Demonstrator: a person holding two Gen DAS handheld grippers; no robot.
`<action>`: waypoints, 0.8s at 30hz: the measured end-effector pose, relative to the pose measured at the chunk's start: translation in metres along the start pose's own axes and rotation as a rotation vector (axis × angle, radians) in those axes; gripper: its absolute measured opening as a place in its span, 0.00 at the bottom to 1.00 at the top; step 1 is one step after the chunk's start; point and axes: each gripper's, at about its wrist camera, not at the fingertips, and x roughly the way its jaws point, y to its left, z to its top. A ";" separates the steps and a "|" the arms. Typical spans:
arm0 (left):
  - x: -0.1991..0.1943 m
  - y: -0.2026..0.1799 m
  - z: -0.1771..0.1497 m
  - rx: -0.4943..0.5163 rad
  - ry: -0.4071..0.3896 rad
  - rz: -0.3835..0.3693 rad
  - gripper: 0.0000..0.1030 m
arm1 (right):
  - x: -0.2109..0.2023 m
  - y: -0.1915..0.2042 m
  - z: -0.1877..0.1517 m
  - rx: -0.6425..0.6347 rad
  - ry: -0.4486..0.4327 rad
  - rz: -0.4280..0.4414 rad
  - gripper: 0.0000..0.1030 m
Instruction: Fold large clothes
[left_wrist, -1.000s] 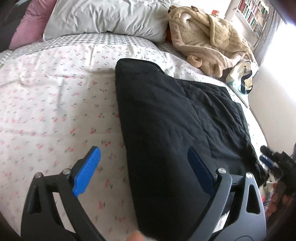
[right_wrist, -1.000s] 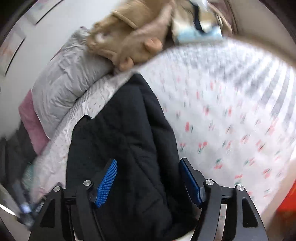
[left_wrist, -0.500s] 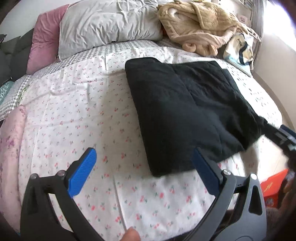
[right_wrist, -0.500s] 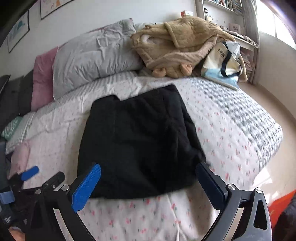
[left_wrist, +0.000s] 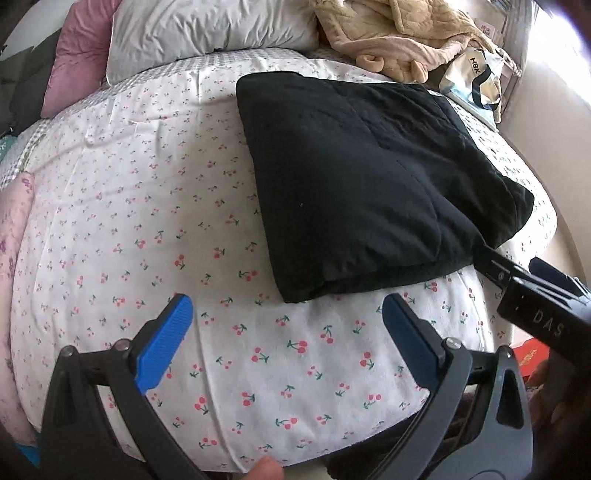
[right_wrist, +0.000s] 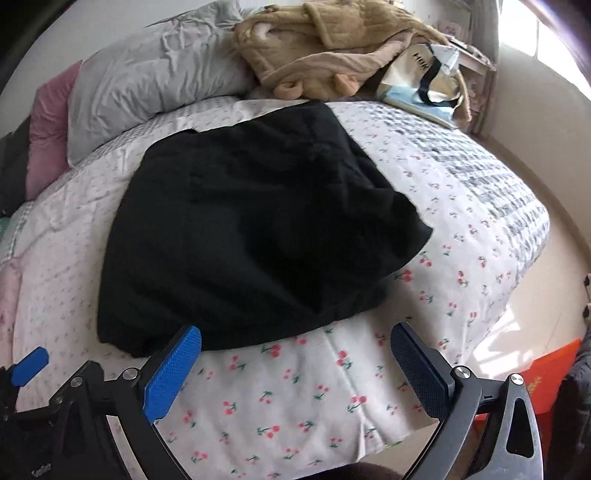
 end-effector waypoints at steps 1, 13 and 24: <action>0.000 -0.001 0.000 0.002 -0.001 -0.001 0.99 | 0.001 -0.003 0.000 0.012 0.004 0.006 1.00; 0.000 -0.006 0.002 0.014 -0.005 -0.014 0.99 | -0.002 -0.004 -0.002 0.000 0.008 0.018 1.00; 0.001 -0.009 0.002 0.017 -0.006 -0.012 0.99 | -0.003 -0.009 -0.004 0.019 0.014 0.020 1.00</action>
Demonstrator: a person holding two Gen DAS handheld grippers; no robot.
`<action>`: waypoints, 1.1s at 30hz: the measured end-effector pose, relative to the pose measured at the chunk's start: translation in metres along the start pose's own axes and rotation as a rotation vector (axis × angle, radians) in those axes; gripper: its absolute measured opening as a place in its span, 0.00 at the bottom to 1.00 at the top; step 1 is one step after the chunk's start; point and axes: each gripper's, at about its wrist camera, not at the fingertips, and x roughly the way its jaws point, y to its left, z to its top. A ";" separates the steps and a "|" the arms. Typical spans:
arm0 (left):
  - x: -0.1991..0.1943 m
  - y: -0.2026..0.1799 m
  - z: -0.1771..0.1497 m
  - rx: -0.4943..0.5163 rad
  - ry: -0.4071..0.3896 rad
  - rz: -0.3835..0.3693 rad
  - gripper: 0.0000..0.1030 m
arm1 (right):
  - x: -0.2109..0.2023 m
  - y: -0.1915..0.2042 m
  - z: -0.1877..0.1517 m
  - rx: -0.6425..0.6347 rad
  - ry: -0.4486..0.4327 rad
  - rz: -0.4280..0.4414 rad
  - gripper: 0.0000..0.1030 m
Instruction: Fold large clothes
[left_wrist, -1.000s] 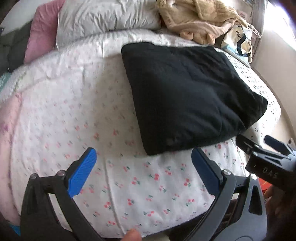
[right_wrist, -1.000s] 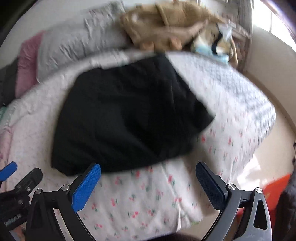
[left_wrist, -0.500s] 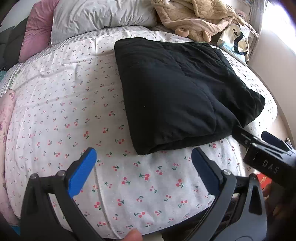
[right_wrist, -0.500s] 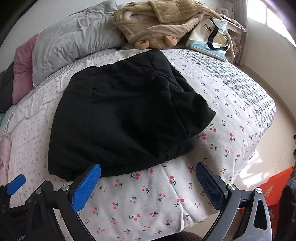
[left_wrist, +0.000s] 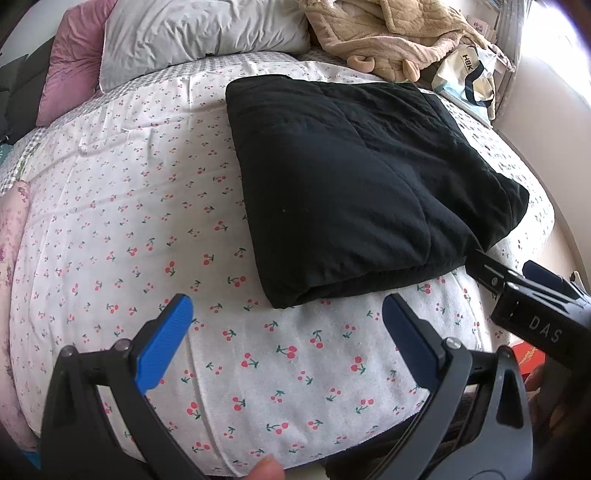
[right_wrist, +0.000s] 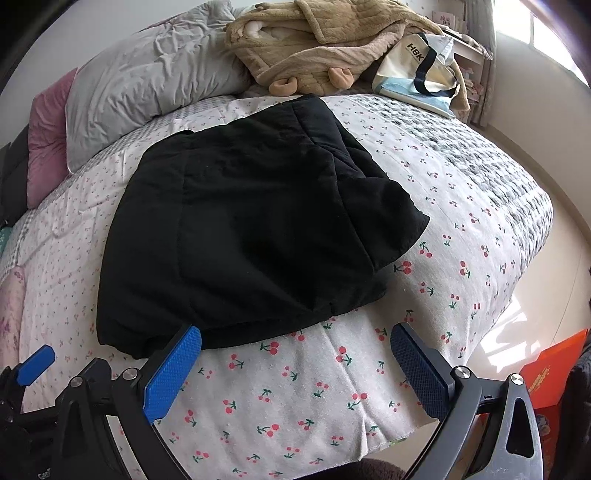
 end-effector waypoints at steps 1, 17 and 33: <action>0.000 0.000 0.000 0.001 -0.001 0.000 0.99 | 0.000 0.000 0.000 0.001 0.000 -0.001 1.00; 0.001 0.000 -0.001 0.004 0.001 0.002 0.99 | 0.000 0.002 -0.002 -0.012 0.005 0.000 1.00; 0.001 -0.002 -0.001 0.001 0.002 0.004 0.99 | 0.000 0.003 -0.004 -0.010 0.007 -0.002 1.00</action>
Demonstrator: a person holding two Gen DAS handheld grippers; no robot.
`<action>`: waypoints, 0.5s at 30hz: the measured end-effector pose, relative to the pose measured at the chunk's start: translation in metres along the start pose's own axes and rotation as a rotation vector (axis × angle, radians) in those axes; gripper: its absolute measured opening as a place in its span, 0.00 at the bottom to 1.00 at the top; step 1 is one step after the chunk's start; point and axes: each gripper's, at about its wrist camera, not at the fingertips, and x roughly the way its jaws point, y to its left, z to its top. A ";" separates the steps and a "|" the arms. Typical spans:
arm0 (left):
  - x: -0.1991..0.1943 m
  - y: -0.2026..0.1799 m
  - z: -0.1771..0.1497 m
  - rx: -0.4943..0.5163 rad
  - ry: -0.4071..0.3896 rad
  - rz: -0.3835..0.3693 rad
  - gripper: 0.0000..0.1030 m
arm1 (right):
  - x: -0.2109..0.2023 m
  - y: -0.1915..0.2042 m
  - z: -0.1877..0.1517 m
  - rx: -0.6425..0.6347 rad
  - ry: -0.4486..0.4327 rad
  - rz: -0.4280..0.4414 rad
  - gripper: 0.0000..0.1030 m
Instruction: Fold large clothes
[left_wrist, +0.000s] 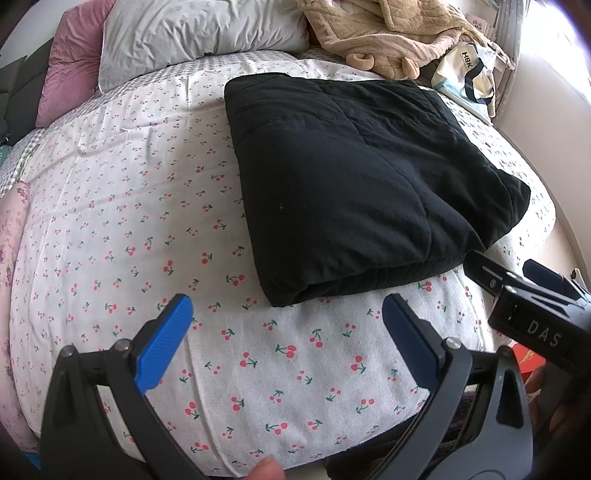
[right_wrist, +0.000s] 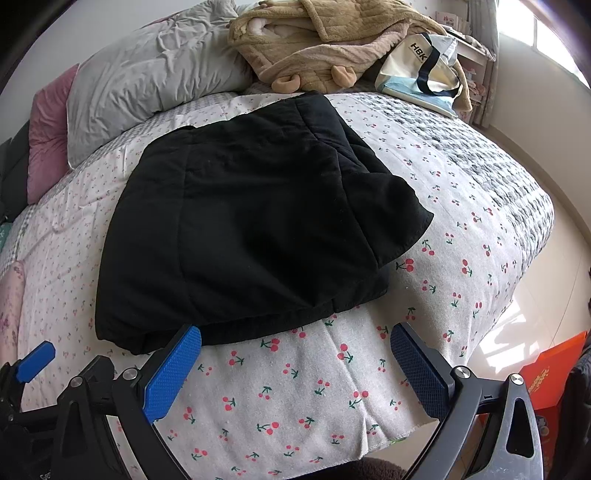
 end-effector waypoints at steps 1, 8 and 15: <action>0.000 0.000 0.000 0.001 0.000 0.000 0.99 | 0.000 0.000 0.000 0.000 0.000 0.000 1.00; 0.000 0.002 0.000 0.001 0.000 0.000 0.99 | 0.000 0.000 0.000 0.000 -0.002 -0.001 1.00; 0.001 0.002 0.000 -0.001 0.003 -0.003 0.99 | 0.000 0.000 -0.003 0.005 0.000 -0.004 1.00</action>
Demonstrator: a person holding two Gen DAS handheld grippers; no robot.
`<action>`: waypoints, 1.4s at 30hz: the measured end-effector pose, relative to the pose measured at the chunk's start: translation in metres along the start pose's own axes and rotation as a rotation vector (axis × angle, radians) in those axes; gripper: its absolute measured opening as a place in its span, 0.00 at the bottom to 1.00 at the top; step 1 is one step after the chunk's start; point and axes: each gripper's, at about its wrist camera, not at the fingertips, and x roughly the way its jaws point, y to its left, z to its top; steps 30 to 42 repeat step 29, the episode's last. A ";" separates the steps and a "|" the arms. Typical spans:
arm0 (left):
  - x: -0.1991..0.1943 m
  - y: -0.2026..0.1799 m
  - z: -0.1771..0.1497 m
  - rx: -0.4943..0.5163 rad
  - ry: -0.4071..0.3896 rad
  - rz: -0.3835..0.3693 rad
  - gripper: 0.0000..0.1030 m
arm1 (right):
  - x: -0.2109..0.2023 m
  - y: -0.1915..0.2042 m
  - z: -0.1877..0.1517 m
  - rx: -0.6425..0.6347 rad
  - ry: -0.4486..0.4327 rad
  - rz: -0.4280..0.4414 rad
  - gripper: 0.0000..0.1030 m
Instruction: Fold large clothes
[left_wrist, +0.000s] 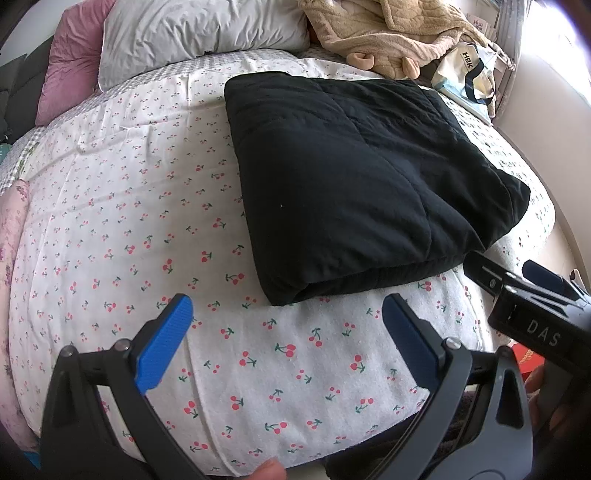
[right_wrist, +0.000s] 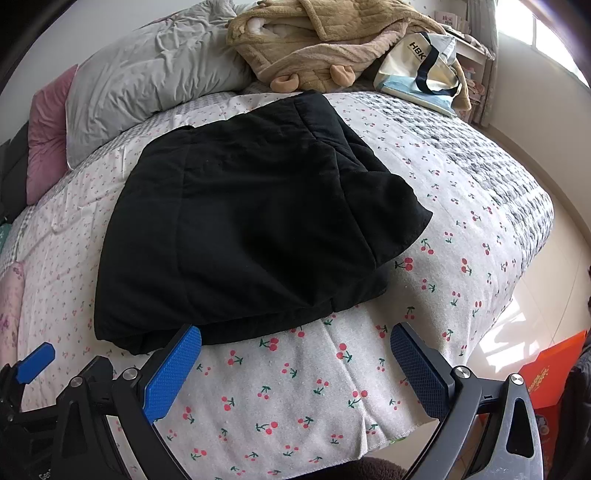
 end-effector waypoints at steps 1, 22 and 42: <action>0.000 0.000 0.000 0.000 -0.001 0.000 0.99 | 0.000 0.000 0.000 0.001 0.000 -0.001 1.00; 0.002 -0.003 -0.001 0.001 0.008 -0.006 0.99 | -0.001 0.000 0.000 0.003 0.001 -0.001 1.00; 0.002 -0.002 -0.002 0.000 0.007 -0.015 0.99 | -0.001 0.000 -0.001 0.003 -0.002 -0.014 1.00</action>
